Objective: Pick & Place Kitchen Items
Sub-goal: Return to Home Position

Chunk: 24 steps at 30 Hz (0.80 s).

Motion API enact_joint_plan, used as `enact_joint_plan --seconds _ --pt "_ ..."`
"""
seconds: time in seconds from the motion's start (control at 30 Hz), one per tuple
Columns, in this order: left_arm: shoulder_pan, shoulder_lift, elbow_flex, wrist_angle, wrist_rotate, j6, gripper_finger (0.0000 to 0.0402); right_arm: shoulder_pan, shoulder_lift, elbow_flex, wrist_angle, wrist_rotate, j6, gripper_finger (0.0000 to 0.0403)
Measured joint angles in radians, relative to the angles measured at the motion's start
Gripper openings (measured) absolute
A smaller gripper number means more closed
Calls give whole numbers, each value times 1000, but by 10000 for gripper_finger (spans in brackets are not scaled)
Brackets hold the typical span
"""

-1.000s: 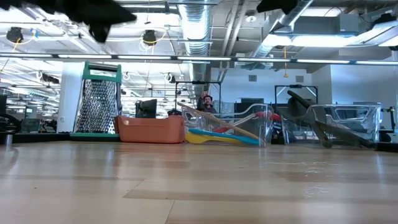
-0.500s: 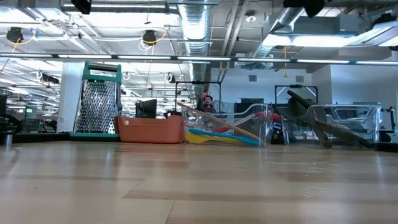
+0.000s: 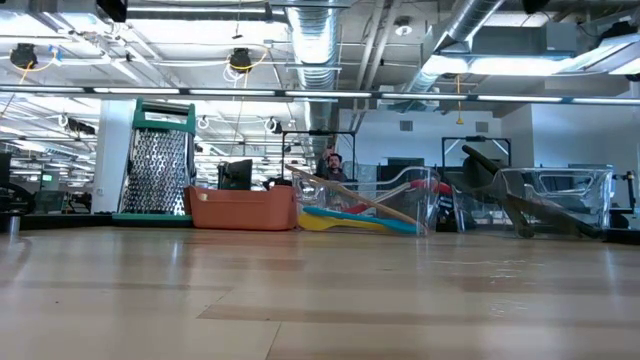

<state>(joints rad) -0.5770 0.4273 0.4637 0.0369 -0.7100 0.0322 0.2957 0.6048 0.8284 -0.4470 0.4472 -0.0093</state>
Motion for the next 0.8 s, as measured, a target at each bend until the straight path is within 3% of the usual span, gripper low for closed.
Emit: enact_joint_plan --seconds 0.17,0.5,0.8 --pt "0 -112 0 -54 -1 42 1 31 -47 0 -18 13 1 0" --pt "2 -278 0 -95 -10 42 1 100 -51 0 -26 138 3 0" --pt "52 -192 0 -100 -31 15 1 156 -51 0 -24 242 3 0"
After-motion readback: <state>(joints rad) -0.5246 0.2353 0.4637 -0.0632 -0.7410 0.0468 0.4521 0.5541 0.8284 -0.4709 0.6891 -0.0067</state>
